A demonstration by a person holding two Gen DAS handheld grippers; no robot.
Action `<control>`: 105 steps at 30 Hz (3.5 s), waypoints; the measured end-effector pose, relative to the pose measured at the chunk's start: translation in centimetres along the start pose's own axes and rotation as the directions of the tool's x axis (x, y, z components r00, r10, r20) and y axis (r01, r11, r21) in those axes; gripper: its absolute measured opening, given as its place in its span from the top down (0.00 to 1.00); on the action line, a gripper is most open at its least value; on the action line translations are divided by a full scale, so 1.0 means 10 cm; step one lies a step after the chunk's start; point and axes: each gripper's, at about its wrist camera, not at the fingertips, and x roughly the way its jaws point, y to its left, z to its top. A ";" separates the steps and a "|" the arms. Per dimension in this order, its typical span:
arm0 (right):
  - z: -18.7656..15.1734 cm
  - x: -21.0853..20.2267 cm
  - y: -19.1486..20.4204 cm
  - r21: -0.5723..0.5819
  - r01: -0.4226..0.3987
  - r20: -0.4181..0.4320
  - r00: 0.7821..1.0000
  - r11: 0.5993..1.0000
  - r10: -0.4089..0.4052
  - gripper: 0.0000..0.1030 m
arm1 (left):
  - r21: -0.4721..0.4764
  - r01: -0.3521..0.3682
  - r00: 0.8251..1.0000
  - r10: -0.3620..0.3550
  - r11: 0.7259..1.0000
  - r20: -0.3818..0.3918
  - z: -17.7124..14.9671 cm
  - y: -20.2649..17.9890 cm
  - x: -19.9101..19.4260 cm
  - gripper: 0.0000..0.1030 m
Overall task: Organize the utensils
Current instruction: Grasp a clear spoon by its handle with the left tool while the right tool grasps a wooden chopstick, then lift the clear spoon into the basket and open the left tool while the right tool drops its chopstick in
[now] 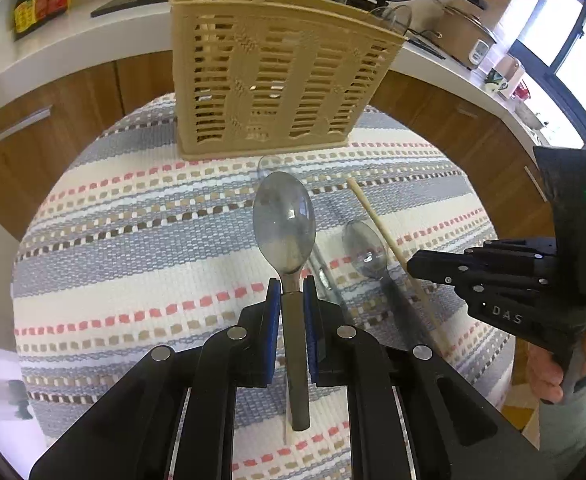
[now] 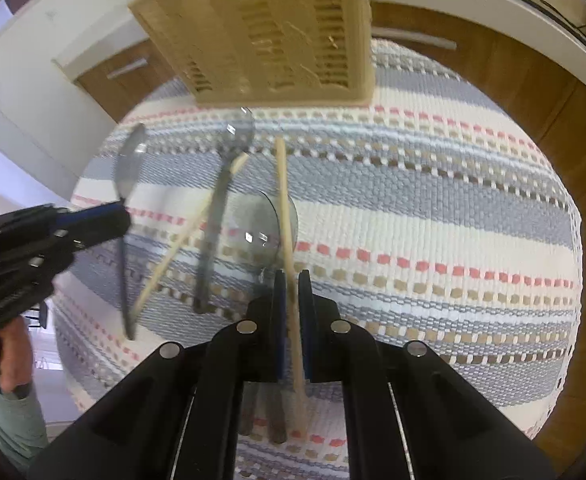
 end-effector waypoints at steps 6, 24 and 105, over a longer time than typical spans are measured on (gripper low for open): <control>0.00 -0.09 -0.03 0.016 -0.027 0.049 0.998 0.999 0.027 0.94 | -0.012 0.015 1.000 -0.015 1.000 0.003 -0.03 0.07 0.03 0.91; -0.01 -0.26 -0.16 -0.004 -0.107 0.089 0.990 0.994 0.107 0.87 | 0.005 0.076 0.995 -0.077 0.997 0.057 -0.11 0.27 -0.30 0.91; 1.46 -0.77 -0.25 0.122 -0.001 0.813 0.573 0.992 -0.100 0.92 | 0.101 -0.067 0.788 -0.010 0.993 0.615 1.29 0.62 -0.77 0.90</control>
